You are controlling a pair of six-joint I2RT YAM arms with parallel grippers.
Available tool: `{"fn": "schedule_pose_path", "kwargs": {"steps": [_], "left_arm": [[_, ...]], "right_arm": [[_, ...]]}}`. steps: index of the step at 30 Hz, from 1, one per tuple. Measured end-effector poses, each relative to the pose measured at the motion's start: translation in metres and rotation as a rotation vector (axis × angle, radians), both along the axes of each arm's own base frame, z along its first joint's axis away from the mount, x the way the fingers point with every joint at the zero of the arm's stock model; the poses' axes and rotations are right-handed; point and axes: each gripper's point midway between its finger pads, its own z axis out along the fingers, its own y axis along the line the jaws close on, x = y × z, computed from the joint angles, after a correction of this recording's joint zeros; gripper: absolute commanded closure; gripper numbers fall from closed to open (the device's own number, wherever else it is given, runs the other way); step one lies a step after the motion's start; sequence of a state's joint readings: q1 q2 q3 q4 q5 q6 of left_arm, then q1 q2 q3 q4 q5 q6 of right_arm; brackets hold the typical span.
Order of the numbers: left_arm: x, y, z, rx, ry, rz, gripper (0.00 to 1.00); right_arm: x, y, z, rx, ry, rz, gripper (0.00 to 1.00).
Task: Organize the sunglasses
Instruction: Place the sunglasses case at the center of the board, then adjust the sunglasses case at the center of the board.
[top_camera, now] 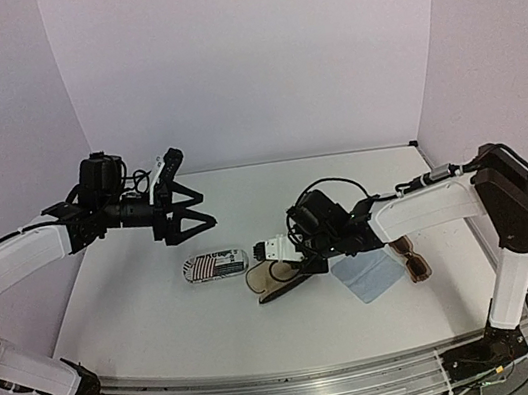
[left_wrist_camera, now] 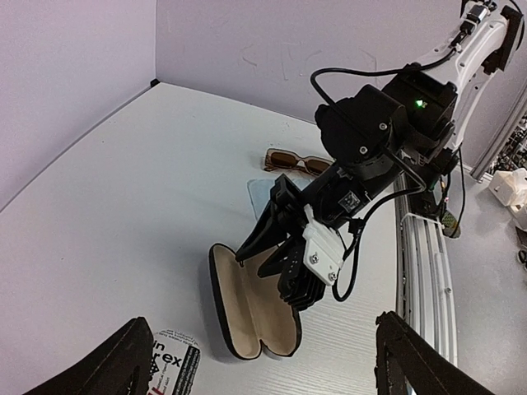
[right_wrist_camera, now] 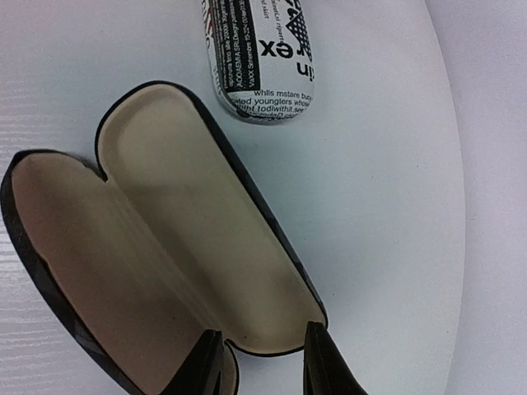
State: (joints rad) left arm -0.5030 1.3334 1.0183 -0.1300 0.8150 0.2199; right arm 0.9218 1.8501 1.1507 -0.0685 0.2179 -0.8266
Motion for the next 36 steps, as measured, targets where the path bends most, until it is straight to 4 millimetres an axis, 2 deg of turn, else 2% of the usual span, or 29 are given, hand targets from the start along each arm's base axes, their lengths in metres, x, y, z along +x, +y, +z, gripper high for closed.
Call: {"fn": "schedule_pose_path", "kwargs": {"steps": [6,11,14,19,25,30,36], "left_arm": [[0.000,0.000,0.000,0.003,-0.014,-0.005,0.13],[0.000,0.000,-0.001,0.004,-0.017,-0.006,0.13],[-0.002,0.001,-0.005,0.009,-0.008,-0.006,0.13],[-0.003,0.001,-0.007,0.011,-0.005,-0.007,0.13],[-0.003,0.001,-0.007,0.011,-0.005,-0.007,0.13],[-0.003,0.001,-0.006,0.010,-0.007,-0.006,0.13],[-0.003,0.002,-0.004,0.008,-0.013,-0.006,0.13]], "right_arm": [[-0.001,0.003,0.011,0.086,0.049,-0.066,0.69],[-0.004,0.007,0.027,0.216,0.152,-0.125,0.70],[-0.010,0.009,0.029,0.269,0.232,-0.141,0.71],[-0.022,0.014,0.015,0.279,0.350,-0.171,0.76],[-0.020,0.041,-0.006,0.287,0.439,-0.196,0.79],[-0.030,0.066,-0.021,0.299,0.515,-0.194,0.85],[-0.022,0.082,-0.044,0.318,0.566,-0.302,0.85]]}}
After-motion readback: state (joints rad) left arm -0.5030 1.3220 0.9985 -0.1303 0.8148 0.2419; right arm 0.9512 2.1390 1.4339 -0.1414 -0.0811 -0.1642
